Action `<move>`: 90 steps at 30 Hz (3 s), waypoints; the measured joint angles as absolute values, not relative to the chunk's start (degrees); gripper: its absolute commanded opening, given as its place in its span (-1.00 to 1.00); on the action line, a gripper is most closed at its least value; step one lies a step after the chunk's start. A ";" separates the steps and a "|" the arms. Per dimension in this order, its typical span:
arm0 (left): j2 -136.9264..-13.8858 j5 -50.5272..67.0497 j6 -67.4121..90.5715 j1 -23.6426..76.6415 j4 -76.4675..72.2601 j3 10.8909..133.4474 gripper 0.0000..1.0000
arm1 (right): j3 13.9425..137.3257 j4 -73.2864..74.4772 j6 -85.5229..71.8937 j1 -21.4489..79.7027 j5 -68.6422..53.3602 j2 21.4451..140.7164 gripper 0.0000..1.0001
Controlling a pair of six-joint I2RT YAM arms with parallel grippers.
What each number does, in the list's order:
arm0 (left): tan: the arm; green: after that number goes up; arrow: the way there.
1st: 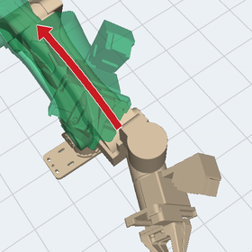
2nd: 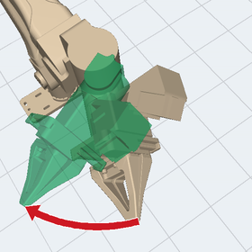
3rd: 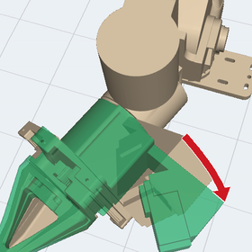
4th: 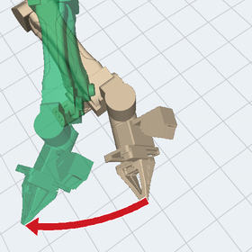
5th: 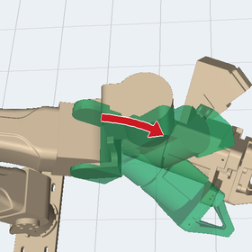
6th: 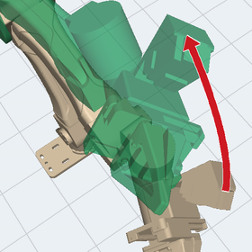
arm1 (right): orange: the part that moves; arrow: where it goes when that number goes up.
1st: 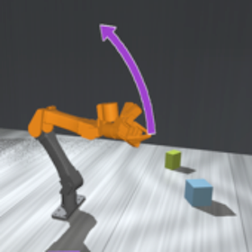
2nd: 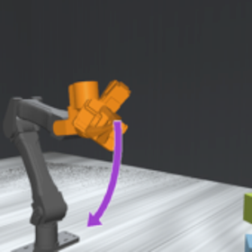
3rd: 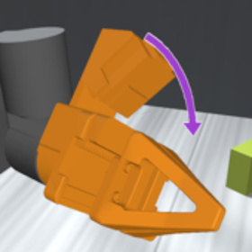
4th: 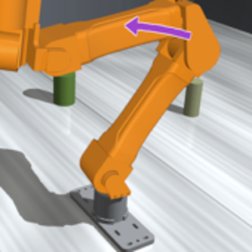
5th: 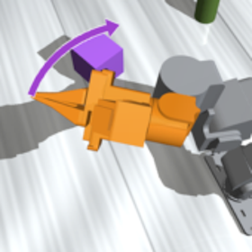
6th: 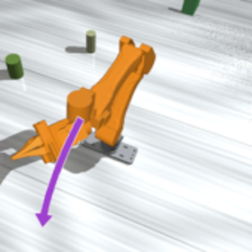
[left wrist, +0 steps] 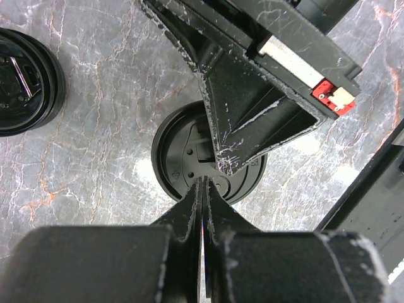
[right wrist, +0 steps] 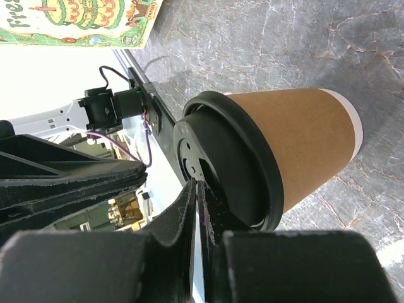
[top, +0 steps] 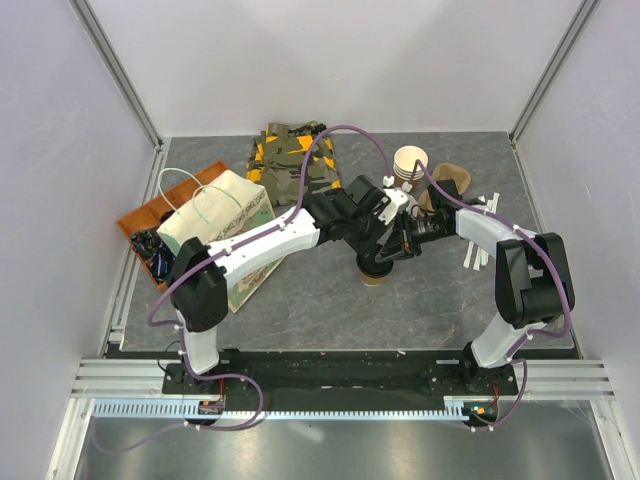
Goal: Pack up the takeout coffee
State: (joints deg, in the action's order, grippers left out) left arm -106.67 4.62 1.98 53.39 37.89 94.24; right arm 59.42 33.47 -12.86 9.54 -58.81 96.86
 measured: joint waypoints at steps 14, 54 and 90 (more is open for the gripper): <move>-108.68 4.78 1.32 52.97 33.58 89.84 -0.96 | 59.42 33.41 -12.84 9.54 -58.46 96.92 -0.76; -93.25 10.76 -3.97 52.71 43.64 104.31 0.92 | 72.23 35.24 -12.86 9.82 -57.87 88.90 0.68; -60.84 29.82 -4.03 22.96 39.03 88.47 0.98 | 125.89 58.54 29.08 -12.19 -23.07 122.76 0.83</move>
